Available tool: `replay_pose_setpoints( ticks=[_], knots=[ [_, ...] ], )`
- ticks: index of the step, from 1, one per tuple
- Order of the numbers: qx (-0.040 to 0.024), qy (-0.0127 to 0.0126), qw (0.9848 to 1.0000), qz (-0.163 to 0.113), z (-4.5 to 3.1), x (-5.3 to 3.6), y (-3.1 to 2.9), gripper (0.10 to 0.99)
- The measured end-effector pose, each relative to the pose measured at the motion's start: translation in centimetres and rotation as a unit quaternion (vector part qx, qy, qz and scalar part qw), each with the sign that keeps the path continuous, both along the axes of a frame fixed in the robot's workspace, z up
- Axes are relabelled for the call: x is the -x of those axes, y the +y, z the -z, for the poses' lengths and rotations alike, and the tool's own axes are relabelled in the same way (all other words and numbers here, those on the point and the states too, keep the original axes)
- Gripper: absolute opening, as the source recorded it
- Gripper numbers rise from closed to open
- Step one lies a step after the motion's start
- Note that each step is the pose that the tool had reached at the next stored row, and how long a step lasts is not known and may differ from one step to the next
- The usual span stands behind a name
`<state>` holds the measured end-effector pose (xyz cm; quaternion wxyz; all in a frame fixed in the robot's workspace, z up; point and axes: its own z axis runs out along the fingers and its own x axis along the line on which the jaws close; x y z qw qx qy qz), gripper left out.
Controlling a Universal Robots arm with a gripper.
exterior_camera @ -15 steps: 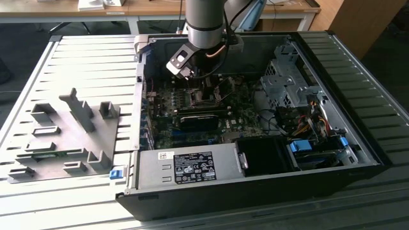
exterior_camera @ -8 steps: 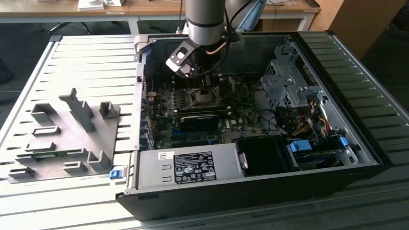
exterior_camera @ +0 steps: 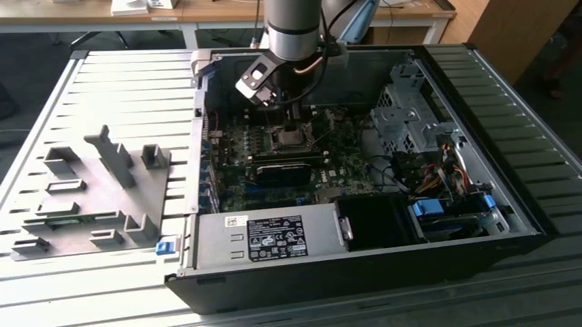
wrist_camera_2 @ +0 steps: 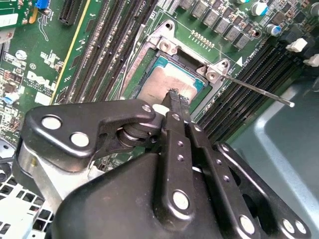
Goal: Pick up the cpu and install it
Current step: 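Place the cpu into insertion slot, then close the cpu cover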
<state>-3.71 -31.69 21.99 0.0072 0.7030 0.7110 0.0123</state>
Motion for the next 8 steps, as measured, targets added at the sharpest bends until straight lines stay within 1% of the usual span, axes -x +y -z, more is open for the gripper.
replay_pose_setpoints(
  ticks=[3,8],
  knots=[
    [0.0,0.0017,1.0,0.0,-0.17,-0.01,0.0,0.106],
    [0.0,0.0029,1.0,0.0,-0.46,-0.01,0.0,0.106]
  ],
)
